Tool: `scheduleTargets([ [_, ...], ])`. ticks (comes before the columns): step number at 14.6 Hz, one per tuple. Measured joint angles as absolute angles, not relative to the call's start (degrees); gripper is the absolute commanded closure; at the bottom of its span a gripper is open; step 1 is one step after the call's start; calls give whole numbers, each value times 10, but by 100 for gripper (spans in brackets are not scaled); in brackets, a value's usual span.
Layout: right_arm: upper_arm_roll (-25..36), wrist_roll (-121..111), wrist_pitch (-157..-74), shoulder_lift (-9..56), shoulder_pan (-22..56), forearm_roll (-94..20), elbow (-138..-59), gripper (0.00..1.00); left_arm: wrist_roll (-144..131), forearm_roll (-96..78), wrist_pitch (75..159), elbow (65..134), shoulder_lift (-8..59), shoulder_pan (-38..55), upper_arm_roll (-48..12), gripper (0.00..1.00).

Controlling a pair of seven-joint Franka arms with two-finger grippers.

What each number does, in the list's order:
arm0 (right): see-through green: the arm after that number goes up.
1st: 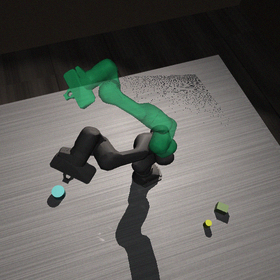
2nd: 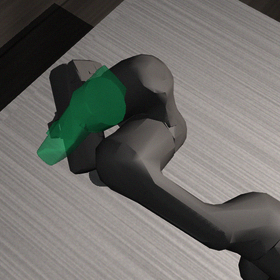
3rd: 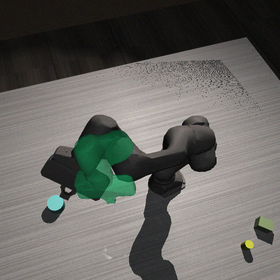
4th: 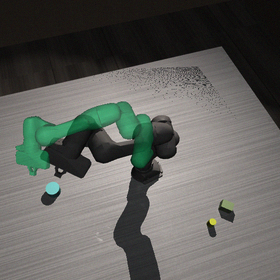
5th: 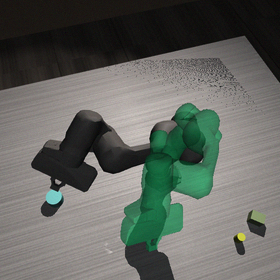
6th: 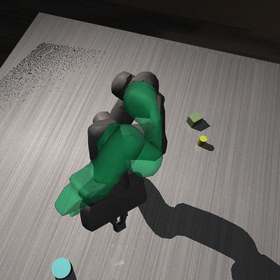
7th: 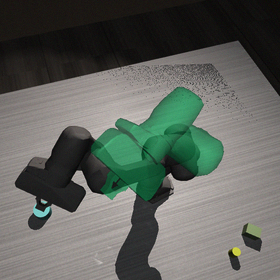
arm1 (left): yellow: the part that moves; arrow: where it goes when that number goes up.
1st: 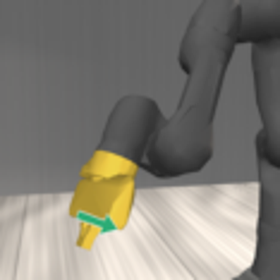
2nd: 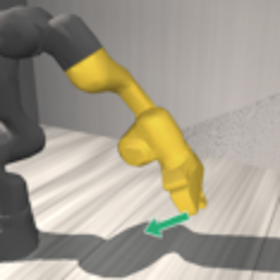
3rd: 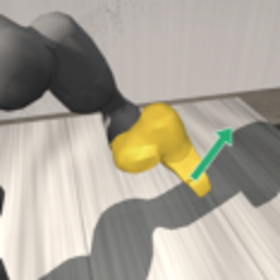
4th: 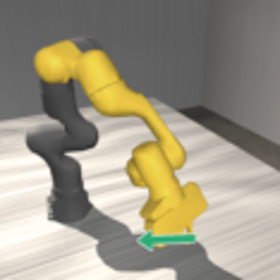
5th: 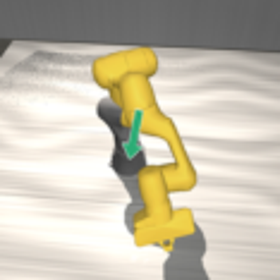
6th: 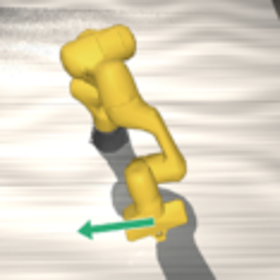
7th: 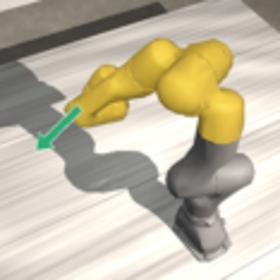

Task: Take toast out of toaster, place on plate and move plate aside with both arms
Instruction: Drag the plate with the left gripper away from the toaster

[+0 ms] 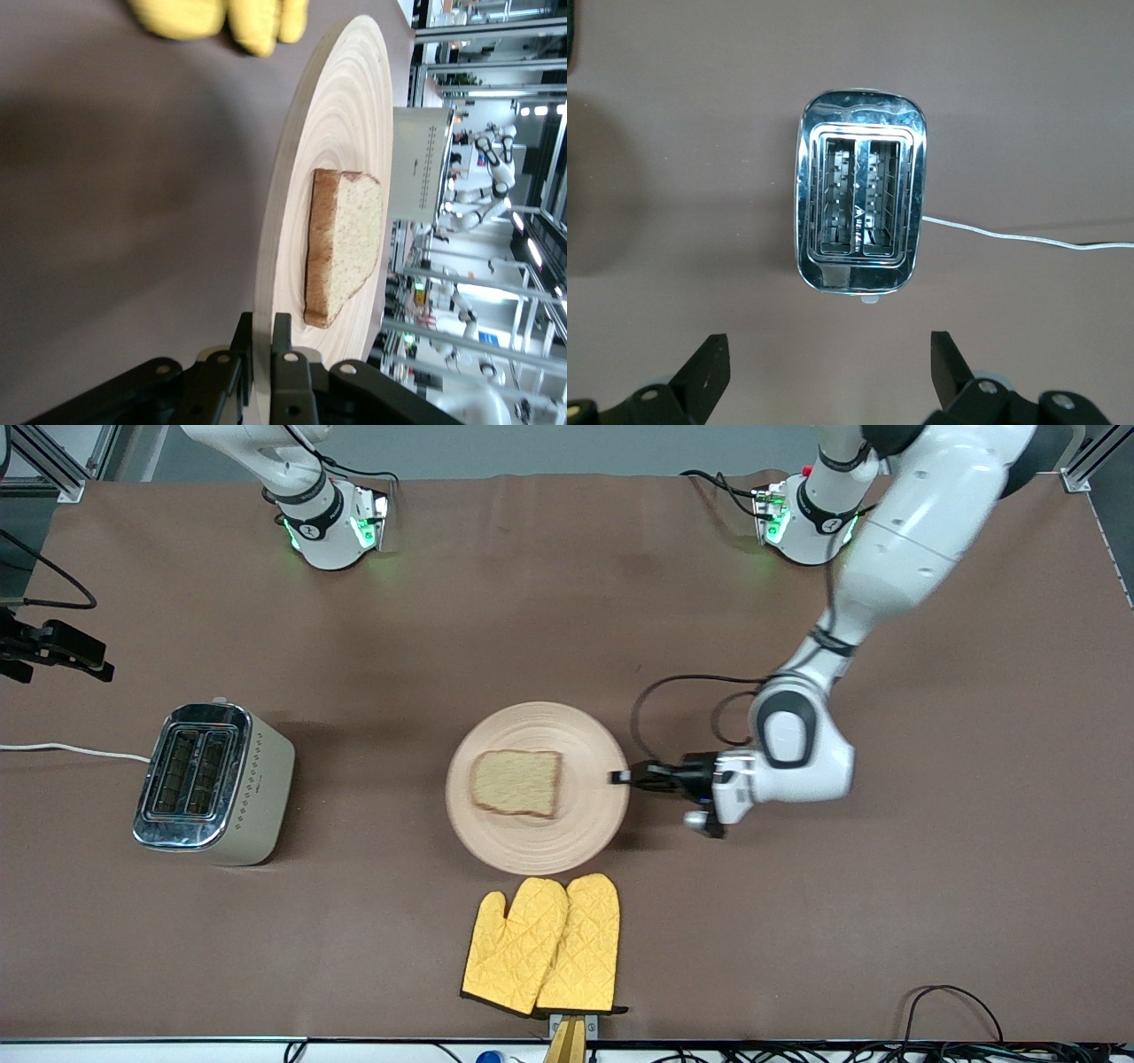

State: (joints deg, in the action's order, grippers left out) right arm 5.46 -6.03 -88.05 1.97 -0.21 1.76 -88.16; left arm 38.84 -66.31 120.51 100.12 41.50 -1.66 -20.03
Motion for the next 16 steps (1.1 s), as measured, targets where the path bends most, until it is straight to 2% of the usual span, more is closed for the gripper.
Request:
scheduleTargets([
  [4, 53, -60, -876, 20, -5, 18, -882, 0, 426, -495, 1066, 1008, 428, -217, -199, 100],
  [8, 51, -60, -875, 19, -5, 18, -881, 0, 455, -391, 1001, 974, 445, -335, -199, 100],
  [14, 47, -60, -872, 19, -3, 18, -881, 0, 484, -354, 984, 929, 495, -411, -195, 100],
  [16, 46, -60, -872, 19, -3, 18, -881, 0, 484, -354, 984, 915, 512, -411, -194, 96],
])
